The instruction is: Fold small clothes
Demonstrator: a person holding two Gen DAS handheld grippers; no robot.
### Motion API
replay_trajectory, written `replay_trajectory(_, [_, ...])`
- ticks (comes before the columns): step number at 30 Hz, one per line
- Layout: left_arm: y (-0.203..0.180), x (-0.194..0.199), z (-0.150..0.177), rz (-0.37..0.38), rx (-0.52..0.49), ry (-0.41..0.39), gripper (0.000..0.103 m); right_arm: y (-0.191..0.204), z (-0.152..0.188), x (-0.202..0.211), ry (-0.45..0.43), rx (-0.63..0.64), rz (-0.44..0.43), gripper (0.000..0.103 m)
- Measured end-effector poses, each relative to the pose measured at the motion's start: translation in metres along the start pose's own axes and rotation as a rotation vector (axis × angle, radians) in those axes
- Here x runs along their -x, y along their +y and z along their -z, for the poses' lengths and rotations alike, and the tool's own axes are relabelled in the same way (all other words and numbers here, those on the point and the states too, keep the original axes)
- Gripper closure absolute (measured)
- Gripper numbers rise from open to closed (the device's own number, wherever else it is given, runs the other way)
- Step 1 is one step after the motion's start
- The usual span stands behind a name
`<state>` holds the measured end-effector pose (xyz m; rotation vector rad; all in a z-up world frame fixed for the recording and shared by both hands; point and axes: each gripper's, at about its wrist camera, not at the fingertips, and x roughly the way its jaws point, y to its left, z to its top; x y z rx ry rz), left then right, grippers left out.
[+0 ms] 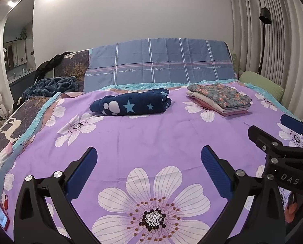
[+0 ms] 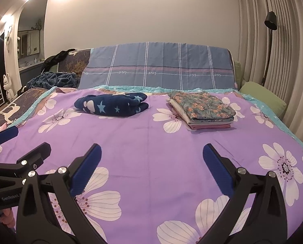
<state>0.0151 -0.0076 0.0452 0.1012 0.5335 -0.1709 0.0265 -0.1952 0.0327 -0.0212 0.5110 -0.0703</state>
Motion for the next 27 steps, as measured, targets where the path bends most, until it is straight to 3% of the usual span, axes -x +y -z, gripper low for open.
replay_trajectory(27, [-0.005, -0.008, 0.0001, -0.02, -0.002, 0.016, 0.001, 0.0015, 0.0035, -0.0097, 0.008, 0.007, 0.015, 0.002])
